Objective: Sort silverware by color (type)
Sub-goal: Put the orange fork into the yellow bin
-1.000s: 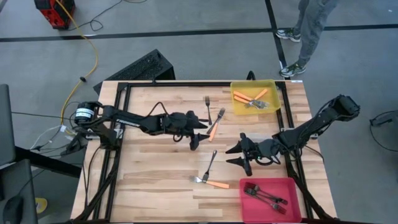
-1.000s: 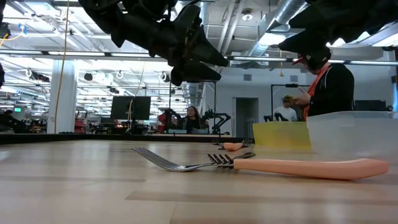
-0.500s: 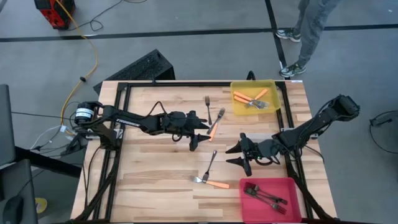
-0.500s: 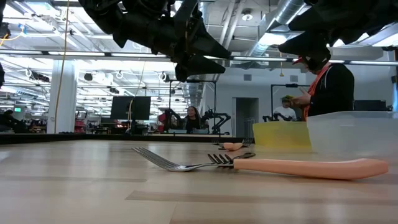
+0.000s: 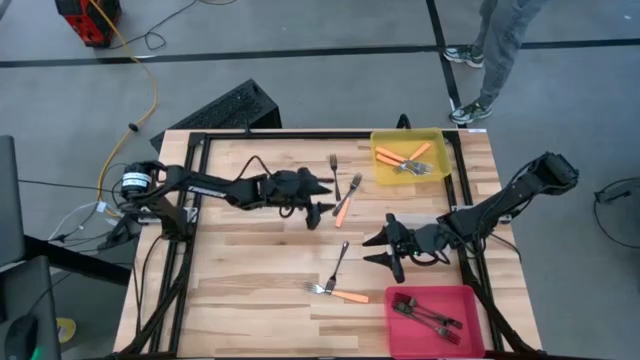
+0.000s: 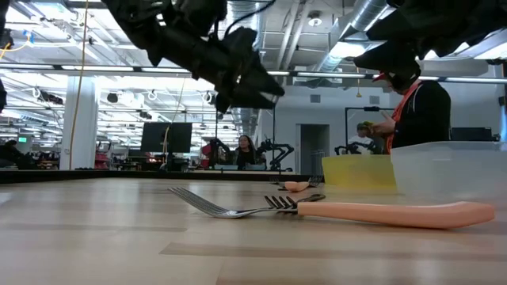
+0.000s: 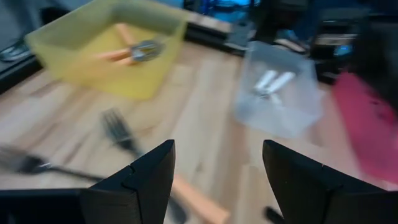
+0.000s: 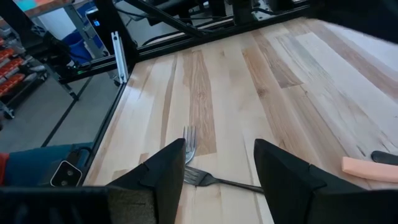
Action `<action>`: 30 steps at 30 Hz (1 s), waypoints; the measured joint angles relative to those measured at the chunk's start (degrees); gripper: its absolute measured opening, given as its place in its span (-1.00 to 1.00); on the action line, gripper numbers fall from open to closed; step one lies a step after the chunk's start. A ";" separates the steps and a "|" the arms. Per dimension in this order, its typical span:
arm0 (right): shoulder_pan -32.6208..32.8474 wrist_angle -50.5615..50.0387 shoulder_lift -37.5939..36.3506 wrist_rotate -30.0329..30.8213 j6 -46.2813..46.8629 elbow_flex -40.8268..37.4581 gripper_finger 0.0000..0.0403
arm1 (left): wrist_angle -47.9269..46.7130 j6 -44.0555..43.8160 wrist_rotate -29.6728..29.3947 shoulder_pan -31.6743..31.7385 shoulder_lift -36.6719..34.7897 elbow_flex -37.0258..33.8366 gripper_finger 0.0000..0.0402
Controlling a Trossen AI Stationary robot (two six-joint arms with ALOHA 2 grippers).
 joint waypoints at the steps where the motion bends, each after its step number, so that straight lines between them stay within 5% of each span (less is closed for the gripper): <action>1: 0.00 0.00 0.00 0.00 0.00 0.00 0.07 | -0.65 -0.13 0.00 0.91 0.00 0.00 0.13; 8: 0.00 -0.11 0.00 0.00 -0.22 0.00 0.07 | -4.01 -2.04 0.27 6.08 0.00 0.00 0.13; 14: 0.00 -0.92 0.00 0.02 -0.20 0.00 0.07 | -9.28 2.23 -0.42 2.49 0.00 -0.04 0.13; 22: 0.00 -0.90 0.00 1.77 -0.15 0.00 0.07 | -5.65 2.44 -11.86 -2.88 1.33 -0.04 0.13; 30: 0.02 -0.79 0.00 2.62 0.41 0.02 0.07 | 3.27 -4.56 -21.42 -4.89 11.55 1.47 0.13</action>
